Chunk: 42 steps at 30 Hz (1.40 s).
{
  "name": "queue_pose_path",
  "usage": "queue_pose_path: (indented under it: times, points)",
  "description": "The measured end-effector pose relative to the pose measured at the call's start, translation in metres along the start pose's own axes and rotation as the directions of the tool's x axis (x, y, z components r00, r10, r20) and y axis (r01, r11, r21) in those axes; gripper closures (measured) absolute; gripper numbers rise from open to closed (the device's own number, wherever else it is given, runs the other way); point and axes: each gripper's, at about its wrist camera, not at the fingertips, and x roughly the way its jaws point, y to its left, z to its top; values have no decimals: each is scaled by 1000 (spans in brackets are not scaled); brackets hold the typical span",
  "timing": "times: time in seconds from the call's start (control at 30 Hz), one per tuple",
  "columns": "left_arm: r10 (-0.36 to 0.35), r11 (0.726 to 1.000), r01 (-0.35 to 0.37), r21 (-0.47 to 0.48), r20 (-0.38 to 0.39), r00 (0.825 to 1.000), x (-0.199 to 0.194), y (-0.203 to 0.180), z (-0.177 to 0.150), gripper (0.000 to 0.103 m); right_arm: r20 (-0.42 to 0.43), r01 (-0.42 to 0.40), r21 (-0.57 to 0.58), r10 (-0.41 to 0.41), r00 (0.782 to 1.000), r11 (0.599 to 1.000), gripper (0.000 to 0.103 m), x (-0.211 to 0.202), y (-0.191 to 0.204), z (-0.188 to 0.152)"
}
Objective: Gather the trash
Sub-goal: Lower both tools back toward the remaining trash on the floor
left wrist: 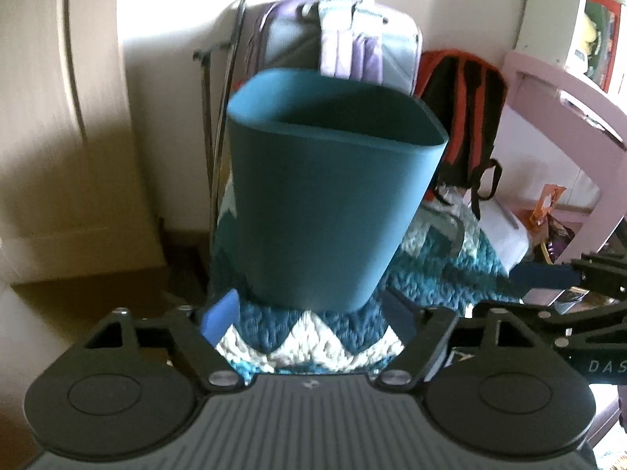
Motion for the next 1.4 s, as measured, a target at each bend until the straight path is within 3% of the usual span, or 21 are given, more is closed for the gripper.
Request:
queue_pose_path:
  times: [0.3,0.47,0.57,0.73,0.87,1.0,1.13,1.27,1.4]
  points:
    - [2,998,-11,-67,-133,991,62,26,-70,20,-107,-42,112,54,993,993,41,58,-20,-75]
    - [25,992,-59,-115,-278,960,118,50,-117,20,-182,-24,108,44,982,994,41,105,-20,-119]
    - [49,991,-91,-98,-366,929,155,64,-144,20,-222,-15,109,40,974,994,41,137,-20,-143]
    - [94,995,-100,11,-457,885,209,83,-167,20,-316,11,151,38,948,989,41,193,-29,-183]
    - [103,991,-41,130,-517,850,252,96,-186,20,-376,47,125,3,927,991,41,233,-28,-207]
    - [128,962,34,269,-559,819,286,104,-214,20,-426,57,97,-11,905,994,41,273,-25,-229]
    - [113,965,70,253,-640,760,318,122,-249,20,-467,72,132,-3,884,989,41,313,-22,-247]
    - [117,976,52,211,-711,694,349,141,-284,20,-500,110,228,20,866,967,41,350,-23,-261]
    - [123,979,39,200,-733,669,375,152,-307,20,-528,175,279,-2,849,944,41,391,-22,-274]
